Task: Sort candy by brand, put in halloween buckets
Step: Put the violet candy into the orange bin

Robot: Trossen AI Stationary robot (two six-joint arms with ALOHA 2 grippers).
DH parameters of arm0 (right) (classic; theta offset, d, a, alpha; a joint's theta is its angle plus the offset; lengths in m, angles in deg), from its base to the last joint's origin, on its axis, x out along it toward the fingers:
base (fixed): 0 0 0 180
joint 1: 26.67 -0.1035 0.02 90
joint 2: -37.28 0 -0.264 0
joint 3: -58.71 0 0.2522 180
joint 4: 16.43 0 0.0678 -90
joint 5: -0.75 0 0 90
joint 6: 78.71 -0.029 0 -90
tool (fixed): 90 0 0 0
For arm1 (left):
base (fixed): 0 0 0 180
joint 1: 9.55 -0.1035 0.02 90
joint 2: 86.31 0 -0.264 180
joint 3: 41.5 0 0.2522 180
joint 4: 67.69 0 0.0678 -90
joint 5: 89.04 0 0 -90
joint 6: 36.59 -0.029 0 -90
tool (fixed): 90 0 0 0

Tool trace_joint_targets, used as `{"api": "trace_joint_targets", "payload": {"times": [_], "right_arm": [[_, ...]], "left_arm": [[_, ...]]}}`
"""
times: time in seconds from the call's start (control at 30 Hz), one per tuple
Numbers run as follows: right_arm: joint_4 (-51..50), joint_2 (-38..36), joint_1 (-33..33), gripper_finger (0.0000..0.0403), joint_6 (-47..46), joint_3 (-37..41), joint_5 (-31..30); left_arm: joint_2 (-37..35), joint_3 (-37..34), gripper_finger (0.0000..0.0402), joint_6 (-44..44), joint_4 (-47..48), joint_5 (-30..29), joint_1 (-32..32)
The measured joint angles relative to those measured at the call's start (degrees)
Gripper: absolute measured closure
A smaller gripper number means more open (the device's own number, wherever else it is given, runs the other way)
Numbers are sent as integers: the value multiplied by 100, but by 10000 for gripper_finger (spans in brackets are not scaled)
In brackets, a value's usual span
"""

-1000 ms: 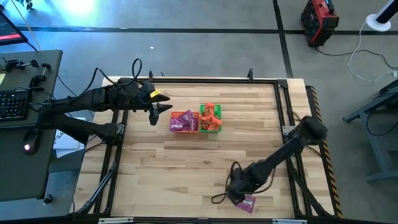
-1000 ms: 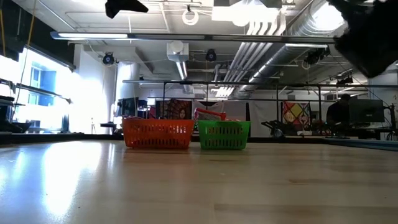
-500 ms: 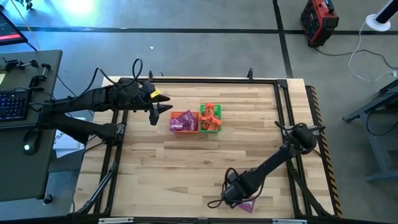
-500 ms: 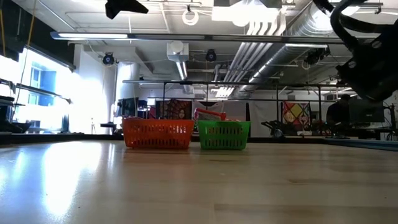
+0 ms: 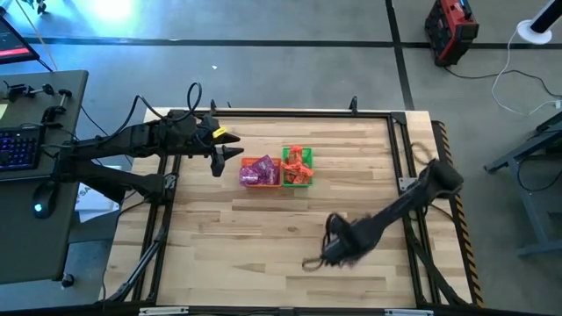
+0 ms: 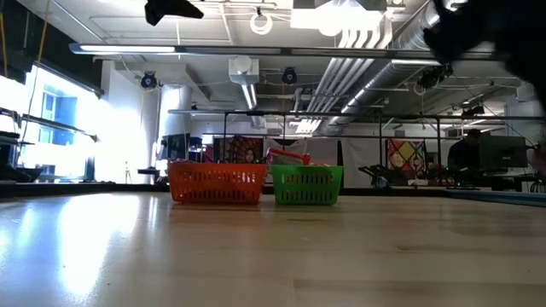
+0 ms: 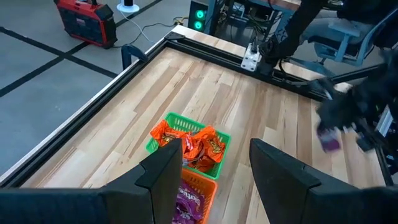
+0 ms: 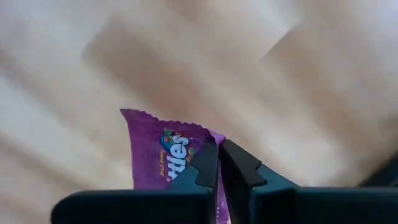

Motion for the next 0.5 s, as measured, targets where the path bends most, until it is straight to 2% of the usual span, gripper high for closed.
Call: {"api": "trace_joint_targets", "payload": {"times": [0.1,0.2,0.27,0.33,0.5], "right_arm": [[-41,-507,384,401,137,15,-838],[514,-903,852,402,547,1,-1547],[1062,-950,1181,402,1066,0,-1767],[1654,-906,1491,402,1693,2,-1844],[3024,-666,2305,403,2821,2,-2249]], "left_arm": [[0,0,222,11,21,0,2],[-3,-79,222,162,53,54,47],[-49,-384,222,275,-143,195,143],[-104,-896,222,469,-724,372,310],[-227,-2518,222,1513,-3117,658,814]]}}
